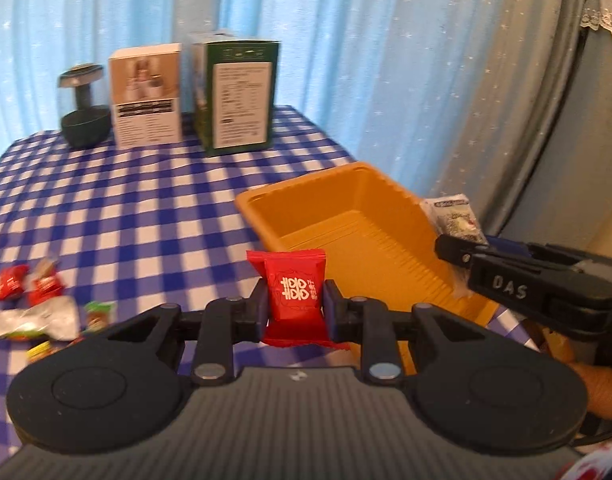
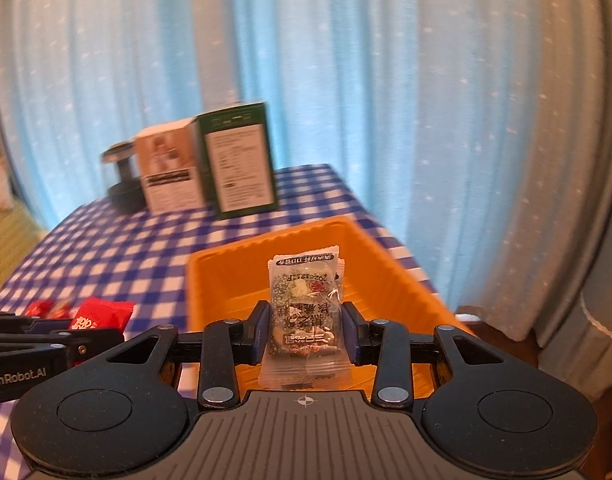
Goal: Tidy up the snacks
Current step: 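Carry both packets over the orange tray and open the left tool, then open the right tool to drop the clear packet into the tray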
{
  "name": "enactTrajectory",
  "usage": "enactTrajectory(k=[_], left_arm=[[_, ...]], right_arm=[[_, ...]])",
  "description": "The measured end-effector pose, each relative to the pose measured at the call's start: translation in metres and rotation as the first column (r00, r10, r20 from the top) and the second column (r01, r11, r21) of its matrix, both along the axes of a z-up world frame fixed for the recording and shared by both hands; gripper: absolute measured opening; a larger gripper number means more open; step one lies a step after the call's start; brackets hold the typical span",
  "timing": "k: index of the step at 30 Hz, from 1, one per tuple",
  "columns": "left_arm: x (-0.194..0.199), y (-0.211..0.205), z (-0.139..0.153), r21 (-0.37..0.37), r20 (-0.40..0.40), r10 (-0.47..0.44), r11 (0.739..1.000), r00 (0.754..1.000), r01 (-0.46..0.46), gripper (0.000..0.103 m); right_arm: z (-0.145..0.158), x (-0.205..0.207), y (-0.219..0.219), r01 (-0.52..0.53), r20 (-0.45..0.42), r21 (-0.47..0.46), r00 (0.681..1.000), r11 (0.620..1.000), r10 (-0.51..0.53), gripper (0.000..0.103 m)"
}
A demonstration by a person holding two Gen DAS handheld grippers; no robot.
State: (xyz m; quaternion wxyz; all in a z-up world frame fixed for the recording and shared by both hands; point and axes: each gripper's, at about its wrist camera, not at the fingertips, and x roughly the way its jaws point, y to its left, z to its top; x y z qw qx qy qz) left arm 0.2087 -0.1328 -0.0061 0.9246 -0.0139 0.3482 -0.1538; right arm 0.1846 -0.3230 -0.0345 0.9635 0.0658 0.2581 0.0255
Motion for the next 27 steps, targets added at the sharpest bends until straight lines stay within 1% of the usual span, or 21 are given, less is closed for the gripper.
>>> enactTrajectory(k=[4, 7, 9, 15, 18, 20, 23, 27], left_arm=[[0.015, -0.020, -0.003, 0.010, 0.006, -0.034, 0.999, 0.999, 0.034, 0.024], [0.024, -0.030, -0.009, 0.007, 0.005, -0.054, 0.999, 0.999, 0.054, 0.024], [0.028, -0.033, -0.013, -0.015, 0.004, -0.070, 0.997, 0.998, 0.070, 0.024], [0.041, -0.048, -0.026, -0.015, -0.010, -0.094, 0.995, 0.996, 0.094, 0.025], [0.045, -0.052, -0.031, -0.039, -0.010, -0.115, 0.993, 0.993, 0.115, 0.026], [0.046, -0.052, -0.034, -0.035, -0.005, -0.112, 0.993, 0.994, 0.111, 0.034], [0.046, -0.048, -0.036, -0.023, -0.005, -0.106, 0.994, 0.994, 0.106, 0.034], [0.043, -0.035, -0.037, -0.010, -0.008, -0.075, 0.997, 0.997, 0.075, 0.036]], right_arm=[[-0.009, 0.005, -0.018, 0.056, -0.014, 0.047, 0.998, 0.997, -0.055, 0.038], [-0.016, 0.007, -0.026, 0.069, -0.040, 0.069, 0.997, 0.995, -0.066, 0.038], [-0.020, 0.010, -0.028, 0.073, -0.047, 0.071, 0.996, 0.995, -0.070, 0.038], [-0.025, 0.014, -0.035, 0.092, -0.066, 0.089, 0.994, 0.992, -0.086, 0.038], [-0.027, 0.017, -0.036, 0.092, -0.071, 0.088, 0.994, 0.992, -0.086, 0.038], [-0.028, 0.018, -0.036, 0.095, -0.079, 0.095, 0.993, 0.991, -0.088, 0.038], [-0.029, 0.019, -0.037, 0.094, -0.089, 0.108, 0.992, 0.990, -0.084, 0.038], [-0.029, 0.019, -0.034, 0.086, -0.091, 0.111, 0.993, 0.990, -0.076, 0.038]])
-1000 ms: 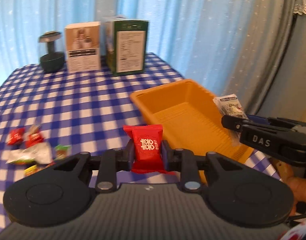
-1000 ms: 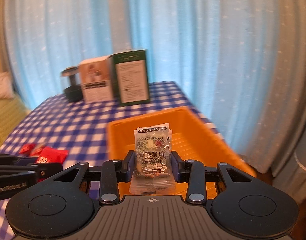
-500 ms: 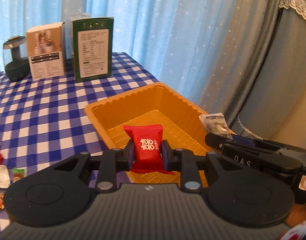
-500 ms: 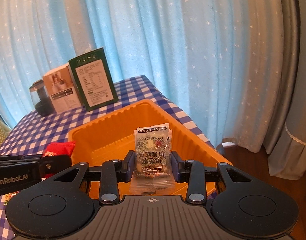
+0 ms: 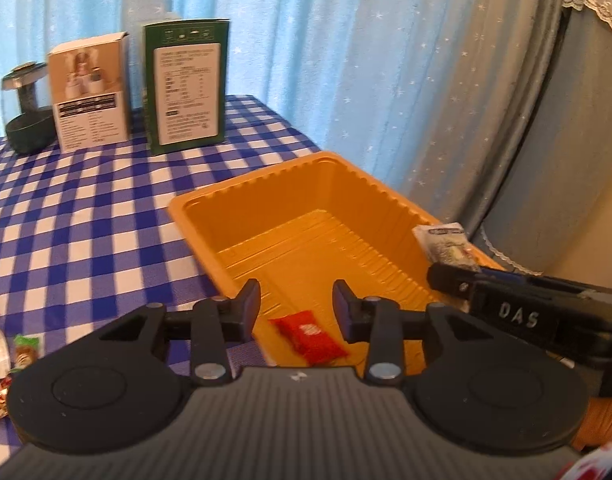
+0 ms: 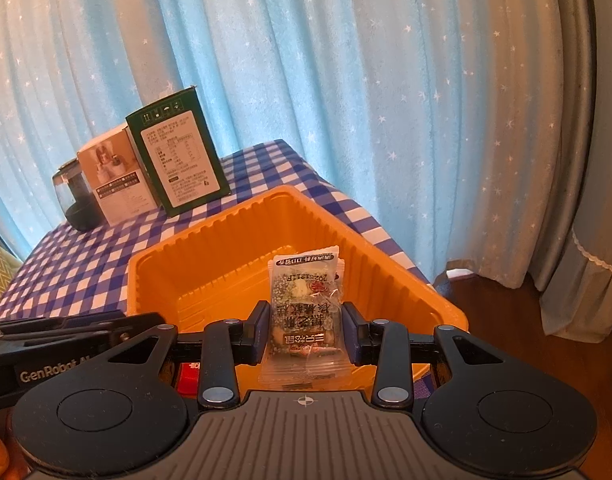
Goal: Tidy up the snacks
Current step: 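Open the right tool to drop the clear packet into the tray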
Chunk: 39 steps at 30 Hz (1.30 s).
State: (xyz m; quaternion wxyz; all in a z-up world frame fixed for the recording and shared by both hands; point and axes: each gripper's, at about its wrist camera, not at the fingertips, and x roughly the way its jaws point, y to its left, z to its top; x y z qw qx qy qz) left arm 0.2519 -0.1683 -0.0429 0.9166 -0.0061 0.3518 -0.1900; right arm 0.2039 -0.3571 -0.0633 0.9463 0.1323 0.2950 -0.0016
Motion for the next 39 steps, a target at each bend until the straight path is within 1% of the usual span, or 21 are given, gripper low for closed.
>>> enactTrajectory(k=[2, 7, 10, 11, 14, 17, 25, 29, 33, 35, 37, 39], left_arm=[[-0.002, 0.006, 0.000, 0.009, 0.003, 0.014, 1.000, 1.000, -0.014, 0.040], [-0.006, 0.019, 0.004, 0.002, 0.013, 0.035, 0.999, 0.999, -0.035, 0.042], [-0.008, 0.024, 0.007, 0.003, 0.017, 0.043, 0.999, 0.999, -0.043, 0.043], [-0.009, 0.025, 0.007, 0.004, 0.018, 0.045, 0.999, 0.999, -0.045, 0.045], [-0.013, 0.029, 0.009, 0.003, 0.021, 0.048, 0.999, 0.999, -0.048, 0.048], [-0.017, 0.033, 0.011, 0.011, 0.028, 0.054, 0.998, 0.998, -0.055, 0.048], [-0.031, 0.046, 0.016, 0.021, 0.033, 0.076, 0.997, 0.997, -0.077, 0.049], [-0.038, 0.056, 0.020, 0.031, 0.038, 0.094, 0.995, 0.995, -0.095, 0.052], [-0.046, 0.072, 0.023, 0.035, 0.040, 0.122, 0.992, 0.992, -0.123, 0.054], [-0.050, 0.080, 0.025, 0.039, 0.041, 0.136, 0.990, 0.990, -0.138, 0.058], [-0.053, 0.088, 0.028, 0.044, 0.043, 0.148, 0.988, 0.988, -0.150, 0.058], [-0.056, 0.097, 0.031, 0.050, 0.046, 0.159, 0.986, 0.986, -0.161, 0.061]], right_arm=[[0.000, 0.000, 0.002, -0.007, 0.001, 0.001, 1.000, 1.000, 0.007, 0.038], [0.001, 0.000, 0.007, -0.028, 0.008, 0.013, 1.000, 1.000, 0.028, 0.038], [0.002, 0.000, 0.006, -0.046, 0.027, 0.056, 0.999, 0.997, 0.045, 0.038], [0.003, 0.000, 0.005, -0.054, 0.041, 0.081, 0.998, 0.995, 0.051, 0.038], [0.005, 0.000, 0.002, -0.037, 0.055, 0.105, 0.998, 0.994, 0.031, 0.039], [0.008, -0.002, -0.002, -0.018, 0.060, 0.119, 0.998, 0.993, 0.011, 0.044], [0.013, -0.009, 0.006, -0.035, 0.083, 0.095, 0.996, 0.995, 0.027, 0.046], [0.016, -0.011, 0.017, -0.055, 0.090, 0.075, 0.995, 0.996, 0.048, 0.046], [0.018, -0.013, 0.032, -0.092, 0.095, 0.051, 0.992, 0.994, 0.087, 0.046], [0.019, -0.013, 0.040, -0.116, 0.099, 0.039, 0.989, 0.992, 0.112, 0.046], [0.021, -0.014, 0.050, -0.140, 0.105, 0.027, 0.985, 0.990, 0.136, 0.047], [0.022, -0.014, 0.061, -0.164, 0.108, 0.022, 0.981, 0.986, 0.160, 0.047]])
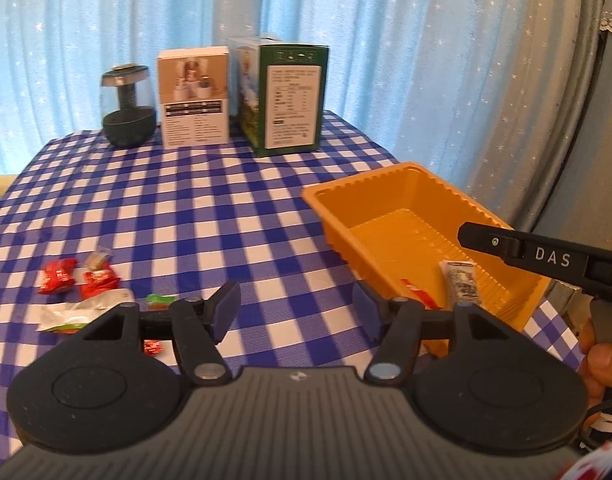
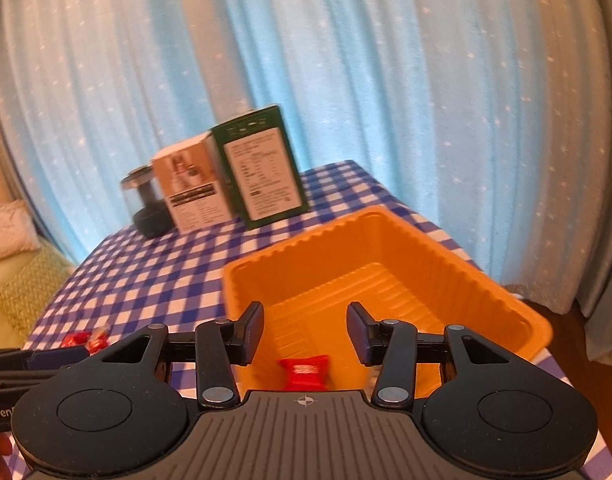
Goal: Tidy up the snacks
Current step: 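Open the right tool to drop the clear packet into the tray, then grasp the yellow candy with the left tool while the right tool grasps a red-wrapped candy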
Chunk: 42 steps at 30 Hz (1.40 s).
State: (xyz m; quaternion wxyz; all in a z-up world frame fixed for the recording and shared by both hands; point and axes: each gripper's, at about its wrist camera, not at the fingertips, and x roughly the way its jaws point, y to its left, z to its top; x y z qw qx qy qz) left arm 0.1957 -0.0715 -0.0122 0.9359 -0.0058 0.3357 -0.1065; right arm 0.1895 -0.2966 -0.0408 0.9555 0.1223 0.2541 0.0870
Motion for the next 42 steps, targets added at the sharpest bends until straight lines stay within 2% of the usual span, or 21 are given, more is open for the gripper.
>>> enactTrajectory(k=[15, 21, 24, 31, 39, 42], left_arm=[[-0.032, 0.093, 0.010, 0.057, 0.023, 0.151, 0.987, 0.988, -0.153, 0.075], [-0.043, 0.131, 0.003, 0.079, 0.016, 0.210, 0.974, 0.978, -0.210, 0.076], [-0.045, 0.146, -0.003, 0.088, 0.010, 0.228, 0.970, 0.974, -0.228, 0.076], [-0.040, 0.163, -0.024, 0.099, -0.014, 0.211, 0.973, 0.977, -0.208, 0.076], [-0.019, 0.167, -0.059, 0.111, -0.063, 0.187, 0.978, 0.980, -0.179, 0.075], [-0.007, 0.168, -0.067, 0.108, -0.085, 0.180, 0.980, 0.980, -0.170, 0.068]], right_arm=[[0.004, 0.000, 0.083, -0.173, 0.005, -0.040, 0.985, 0.984, 0.173, 0.049], [-0.001, -0.002, 0.115, -0.239, -0.004, -0.063, 0.971, 0.969, 0.239, 0.061], [-0.006, -0.001, 0.131, -0.279, -0.018, -0.076, 0.960, 0.957, 0.279, 0.064], [-0.019, 0.009, 0.157, -0.338, -0.044, -0.150, 0.941, 0.929, 0.335, 0.065], [-0.043, 0.026, 0.176, -0.404, -0.112, -0.186, 0.914, 0.895, 0.390, 0.065], [-0.048, 0.032, 0.181, -0.408, -0.129, -0.186, 0.912, 0.894, 0.389, 0.065]])
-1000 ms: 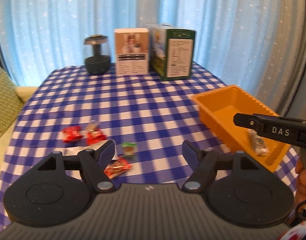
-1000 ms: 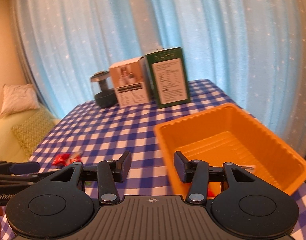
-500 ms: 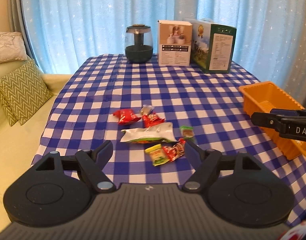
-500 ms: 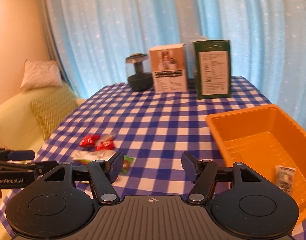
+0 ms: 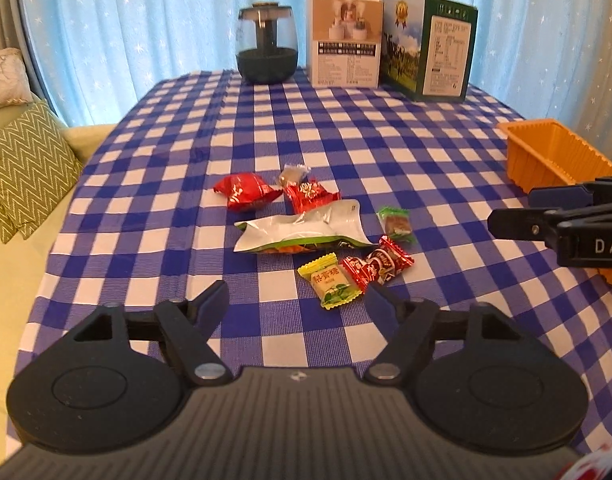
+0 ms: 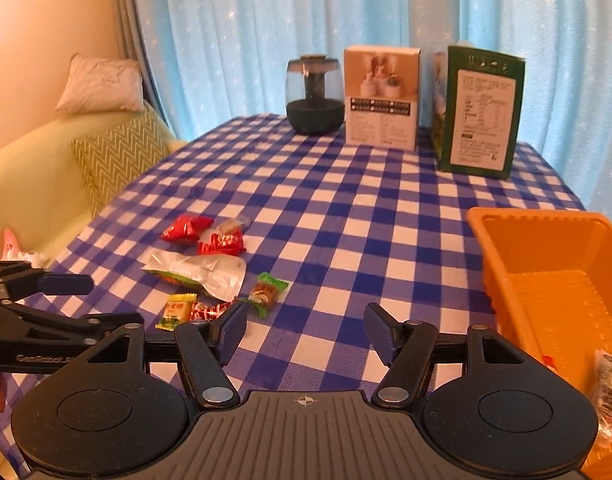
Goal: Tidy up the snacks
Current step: 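Grasp the yellow candy with the left tool while the right tool grasps a red-wrapped candy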
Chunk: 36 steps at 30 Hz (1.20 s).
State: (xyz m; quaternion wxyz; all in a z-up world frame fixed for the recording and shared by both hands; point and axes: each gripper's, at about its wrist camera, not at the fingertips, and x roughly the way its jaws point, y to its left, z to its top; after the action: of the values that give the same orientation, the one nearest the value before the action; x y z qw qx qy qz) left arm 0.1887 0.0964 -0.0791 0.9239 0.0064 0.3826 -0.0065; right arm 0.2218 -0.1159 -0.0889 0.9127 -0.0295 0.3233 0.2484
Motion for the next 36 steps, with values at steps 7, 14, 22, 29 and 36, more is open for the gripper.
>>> enactTrajectory(k=[7, 14, 22, 29, 36], left_arm=[[0.030, 0.003, -0.015, -0.097, -0.042, -0.011, 0.995, 0.999, 0.007, 0.043], [0.044, -0.004, -0.025, -0.061, -0.084, -0.026, 0.998, 0.996, 0.021, 0.030], [0.032, 0.012, -0.023, -0.004, -0.097, -0.017, 1.000, 0.995, 0.016, 0.018], [0.021, 0.034, -0.023, -0.052, -0.105, 0.032, 0.998, 0.994, -0.038, 0.018], [0.020, 0.037, -0.023, -0.064, -0.105, 0.032, 0.997, 0.994, -0.039, 0.019]], right_arm=[[-0.008, 0.017, 0.003, 0.030, -0.046, 0.006, 0.998, 1.000, -0.030, 0.065], [-0.013, 0.021, 0.011, 0.013, -0.056, 0.002, 0.998, 1.000, -0.013, 0.065], [-0.020, 0.019, 0.034, -0.084, -0.057, 0.001, 0.995, 0.996, 0.084, 0.065], [-0.034, 0.016, 0.064, -0.197, -0.048, -0.037, 0.980, 0.980, 0.195, 0.065], [-0.053, 0.024, 0.085, -0.241, -0.051, -0.081, 0.970, 0.967, 0.238, 0.065]])
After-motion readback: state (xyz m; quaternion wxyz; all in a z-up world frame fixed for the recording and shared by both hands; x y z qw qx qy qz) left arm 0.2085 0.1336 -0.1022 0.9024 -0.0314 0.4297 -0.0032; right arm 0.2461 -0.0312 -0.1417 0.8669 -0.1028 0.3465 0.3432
